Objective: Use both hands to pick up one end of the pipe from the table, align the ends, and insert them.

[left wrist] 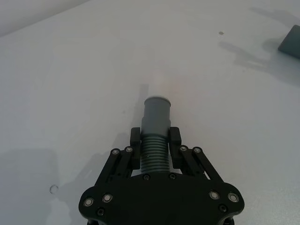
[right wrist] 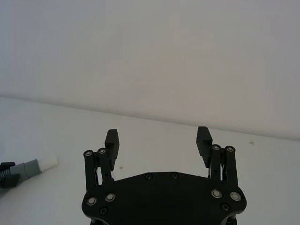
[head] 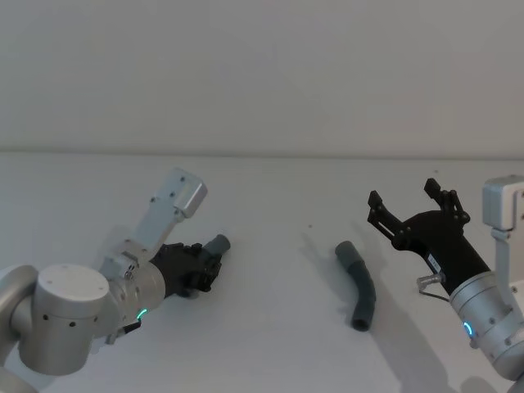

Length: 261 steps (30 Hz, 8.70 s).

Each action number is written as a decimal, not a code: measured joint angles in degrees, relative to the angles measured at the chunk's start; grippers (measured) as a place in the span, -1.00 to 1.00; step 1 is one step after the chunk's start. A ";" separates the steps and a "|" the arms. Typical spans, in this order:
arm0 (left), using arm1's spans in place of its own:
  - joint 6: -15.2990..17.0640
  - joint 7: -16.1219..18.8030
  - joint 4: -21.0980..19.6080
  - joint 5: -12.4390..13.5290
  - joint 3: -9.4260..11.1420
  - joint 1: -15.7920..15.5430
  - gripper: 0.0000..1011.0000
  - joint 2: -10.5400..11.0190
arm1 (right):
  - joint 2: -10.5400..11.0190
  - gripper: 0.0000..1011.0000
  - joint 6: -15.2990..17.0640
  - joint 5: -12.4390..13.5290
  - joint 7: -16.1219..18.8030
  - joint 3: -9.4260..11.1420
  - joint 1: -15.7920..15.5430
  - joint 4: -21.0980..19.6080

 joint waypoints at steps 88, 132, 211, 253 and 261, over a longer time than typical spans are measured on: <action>-0.01 0.00 0.05 0.01 0.00 -0.03 -0.33 -0.04 | -0.09 0.98 34.13 1.76 0.62 -2.39 1.92 -4.09; -0.01 0.00 0.06 0.02 0.00 -0.03 -0.33 -0.04 | -2.20 0.98 38.00 -0.45 -0.50 -1.73 1.47 -2.94; 0.14 -2.95 -0.34 2.44 2.52 -3.52 -0.33 1.05 | 0.87 -0.69 32.35 -1.39 4.41 -0.78 0.04 -4.96; -14.63 -29.57 -1.28 -0.50 6.80 -10.89 -0.33 12.70 | 21.96 -0.69 4.41 -2.75 29.40 0.44 -2.94 -5.28; -16.33 -35.74 -0.64 -3.29 7.41 -12.30 -0.33 14.23 | 25.94 -0.69 -2.05 -0.58 36.72 -0.16 -2.27 -3.95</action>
